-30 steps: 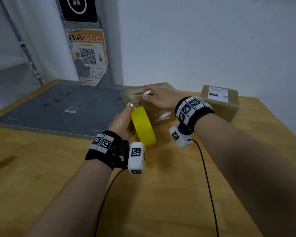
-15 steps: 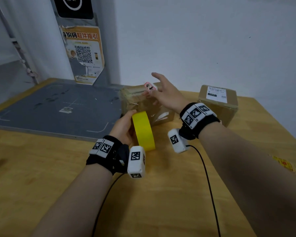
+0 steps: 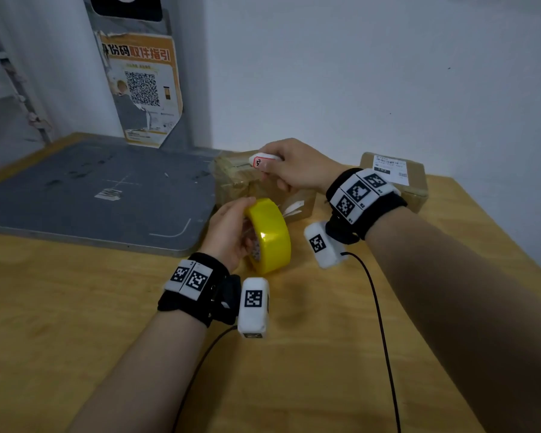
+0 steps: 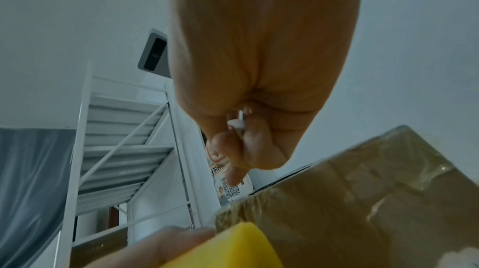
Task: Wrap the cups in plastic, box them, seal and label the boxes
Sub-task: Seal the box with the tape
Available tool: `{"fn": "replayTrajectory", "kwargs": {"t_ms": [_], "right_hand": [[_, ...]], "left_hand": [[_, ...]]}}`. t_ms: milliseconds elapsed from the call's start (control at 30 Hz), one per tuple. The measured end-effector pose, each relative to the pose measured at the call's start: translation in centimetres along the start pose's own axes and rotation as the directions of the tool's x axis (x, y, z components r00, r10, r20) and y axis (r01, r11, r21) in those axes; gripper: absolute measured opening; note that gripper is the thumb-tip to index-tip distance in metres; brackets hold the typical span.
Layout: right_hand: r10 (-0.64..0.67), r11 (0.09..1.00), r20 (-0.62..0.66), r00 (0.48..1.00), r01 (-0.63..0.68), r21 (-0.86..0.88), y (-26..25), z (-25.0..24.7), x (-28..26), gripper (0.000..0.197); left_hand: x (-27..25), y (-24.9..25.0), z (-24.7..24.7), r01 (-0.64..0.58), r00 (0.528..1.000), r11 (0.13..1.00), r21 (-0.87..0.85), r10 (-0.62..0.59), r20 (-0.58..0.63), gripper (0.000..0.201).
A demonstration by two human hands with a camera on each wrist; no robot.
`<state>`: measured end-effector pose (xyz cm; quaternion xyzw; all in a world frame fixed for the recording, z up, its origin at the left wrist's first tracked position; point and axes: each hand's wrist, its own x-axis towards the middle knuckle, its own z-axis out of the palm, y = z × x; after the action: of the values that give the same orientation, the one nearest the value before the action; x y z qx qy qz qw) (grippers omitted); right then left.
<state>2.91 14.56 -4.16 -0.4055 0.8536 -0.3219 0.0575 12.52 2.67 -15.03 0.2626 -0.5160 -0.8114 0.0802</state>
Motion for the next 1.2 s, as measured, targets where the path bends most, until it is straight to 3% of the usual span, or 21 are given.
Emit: {"fn": "replayTrajectory", "kwargs": {"t_ms": [167, 367, 533, 633, 767, 967, 1200], "right_hand": [[0.080, 0.930, -0.010, 0.997, -0.071, 0.362, 0.0, 0.4, -0.1, 0.024], [0.282, 0.698, 0.033, 0.959, -0.229, 0.679, -0.3, 1.0, 0.4, 0.020], [0.156, 0.916, 0.038, 0.987, -0.159, 0.367, 0.0, 1.3, 0.1, 0.033], [0.099, 0.953, 0.088, 0.991, -0.120, 0.278, -0.3, 1.0, -0.1, 0.026], [0.068, 0.991, 0.127, 0.990, -0.082, 0.110, -0.7, 0.7, 0.1, 0.032], [-0.023, 0.977, 0.068, 0.997, 0.037, -0.211, -2.3, -0.1, 0.3, 0.019], [-0.036, 0.864, 0.170, 0.985, 0.117, -0.491, -3.9, 1.2, 0.8, 0.017]], "left_hand": [[-0.2, 0.6, -0.1, 0.002, 1.000, 0.997, 0.074, -0.002, -0.008, 0.018], [-0.8, 0.6, 0.3, -0.020, 0.999, 0.998, 0.064, 0.021, -0.026, 0.015], [-0.8, 0.4, 0.2, -0.026, 0.999, 0.998, 0.053, 0.028, -0.040, 0.014], [-1.1, 0.3, 0.4, -0.051, 0.998, 0.998, 0.025, 0.052, -0.031, 0.015], [-1.2, 0.1, 0.6, -0.048, 0.998, 0.999, -0.015, 0.047, -0.047, 0.015], [-1.4, -0.3, 0.6, -0.067, 0.997, 0.997, -0.046, 0.065, -0.048, 0.021], [-1.6, -0.6, 0.9, -0.101, 0.993, 0.993, -0.058, 0.097, -0.066, 0.029]]}}
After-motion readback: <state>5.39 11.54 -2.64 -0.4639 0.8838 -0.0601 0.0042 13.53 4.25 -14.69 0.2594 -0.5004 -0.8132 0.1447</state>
